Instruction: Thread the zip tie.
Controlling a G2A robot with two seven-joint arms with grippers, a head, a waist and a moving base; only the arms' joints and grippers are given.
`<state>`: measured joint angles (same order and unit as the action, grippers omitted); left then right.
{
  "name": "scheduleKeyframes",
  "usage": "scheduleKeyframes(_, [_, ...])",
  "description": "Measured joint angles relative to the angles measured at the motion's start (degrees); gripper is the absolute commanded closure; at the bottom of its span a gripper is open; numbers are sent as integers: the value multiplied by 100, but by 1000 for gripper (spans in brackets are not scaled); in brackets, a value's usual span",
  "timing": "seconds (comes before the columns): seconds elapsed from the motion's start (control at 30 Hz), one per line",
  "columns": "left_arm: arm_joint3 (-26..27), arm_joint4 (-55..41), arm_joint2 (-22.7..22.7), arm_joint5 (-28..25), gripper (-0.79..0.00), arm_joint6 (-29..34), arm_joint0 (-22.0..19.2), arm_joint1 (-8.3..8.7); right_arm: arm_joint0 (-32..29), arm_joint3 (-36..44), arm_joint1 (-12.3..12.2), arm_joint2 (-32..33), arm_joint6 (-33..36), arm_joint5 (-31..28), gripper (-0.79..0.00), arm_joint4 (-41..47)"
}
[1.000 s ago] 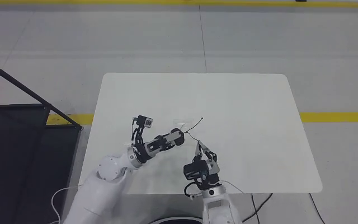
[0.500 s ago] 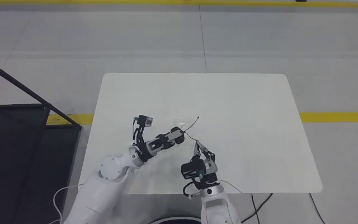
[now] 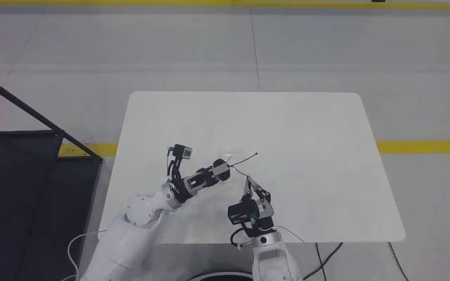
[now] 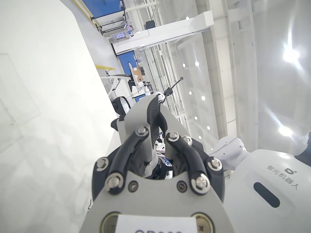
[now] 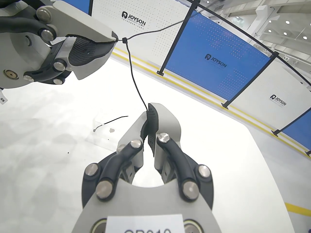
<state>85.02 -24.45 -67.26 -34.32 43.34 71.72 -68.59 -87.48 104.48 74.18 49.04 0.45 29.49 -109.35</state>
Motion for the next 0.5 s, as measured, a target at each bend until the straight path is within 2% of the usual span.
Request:
scheduleKeyframes(0.23, [-46, -17, -29, -47, 0, 75, 22, 9, -100, 301, 76, 204, -241, 456, 0, 441])
scheduleKeyframes(0.5, [-131, -22, 12, -57, 0, 179, 8, 7, -239, 498, 121, 329, -395, 495, 0, 541])
